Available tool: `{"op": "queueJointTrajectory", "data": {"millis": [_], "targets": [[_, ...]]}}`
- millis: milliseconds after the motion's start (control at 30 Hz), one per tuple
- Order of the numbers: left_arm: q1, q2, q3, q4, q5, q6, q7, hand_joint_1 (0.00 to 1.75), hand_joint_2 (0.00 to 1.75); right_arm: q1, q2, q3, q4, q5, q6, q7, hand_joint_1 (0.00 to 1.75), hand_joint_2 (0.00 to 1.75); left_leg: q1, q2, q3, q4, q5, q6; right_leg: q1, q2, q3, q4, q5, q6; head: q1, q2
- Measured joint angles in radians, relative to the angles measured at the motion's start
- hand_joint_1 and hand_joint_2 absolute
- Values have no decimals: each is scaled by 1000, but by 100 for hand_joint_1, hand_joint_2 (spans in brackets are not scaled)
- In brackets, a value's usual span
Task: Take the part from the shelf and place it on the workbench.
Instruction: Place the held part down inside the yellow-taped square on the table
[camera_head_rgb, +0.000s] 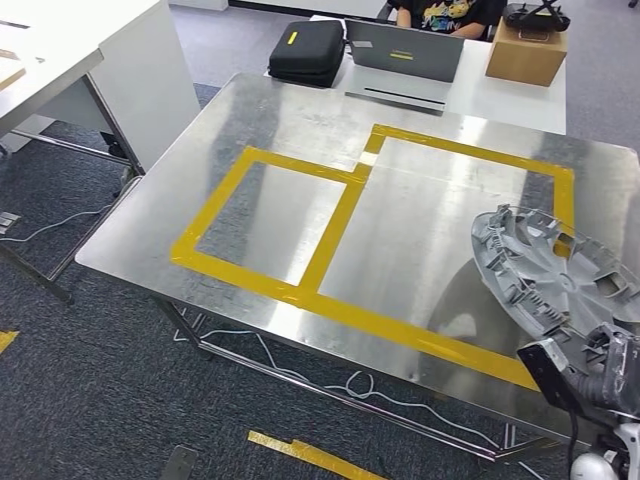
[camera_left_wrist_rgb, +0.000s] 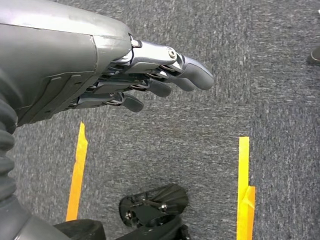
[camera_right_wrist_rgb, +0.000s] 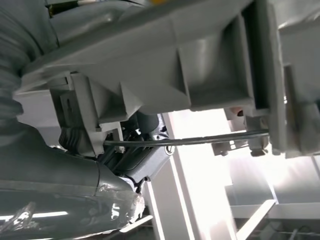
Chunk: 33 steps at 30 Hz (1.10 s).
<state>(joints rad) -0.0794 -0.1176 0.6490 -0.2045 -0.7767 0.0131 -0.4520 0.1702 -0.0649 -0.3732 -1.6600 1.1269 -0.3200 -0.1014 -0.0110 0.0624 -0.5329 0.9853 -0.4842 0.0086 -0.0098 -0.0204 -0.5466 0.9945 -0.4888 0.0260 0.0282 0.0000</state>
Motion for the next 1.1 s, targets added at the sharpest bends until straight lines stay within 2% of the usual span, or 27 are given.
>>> {"op": "queueJointTrajectory", "data": {"millis": [200,400,533,833,1100], "targets": [[-7,0,0,0,-8,-2,6,0,175,-59,-76,54,97,16,1,19,175,175,-1,0,-1,1,2,3,0,-1,-1,0,2,1,0,0],[-8,0,0,0,-9,-2,6,0,175,-66,-101,74,125,20,0,23,175,175,-1,0,-1,1,2,3,0,-1,-2,0,2,1,0,0],[-9,0,0,0,-20,-5,9,0,175,-85,-119,107,149,71,24,41,175,175,-1,0,-3,1,2,3,0,0,-3,0,2,1,0,0],[-26,1,-1,0,-44,-12,46,0,175,-235,-158,375,318,228,80,80,175,175,-1,1,-5,1,7,3,0,1,-7,0,7,0,0,0],[-30,2,0,0,-52,-16,72,0,175,-291,-171,566,342,238,72,49,175,175,-1,0,-6,1,7,3,0,1,-8,0,8,0,0,0]]}}
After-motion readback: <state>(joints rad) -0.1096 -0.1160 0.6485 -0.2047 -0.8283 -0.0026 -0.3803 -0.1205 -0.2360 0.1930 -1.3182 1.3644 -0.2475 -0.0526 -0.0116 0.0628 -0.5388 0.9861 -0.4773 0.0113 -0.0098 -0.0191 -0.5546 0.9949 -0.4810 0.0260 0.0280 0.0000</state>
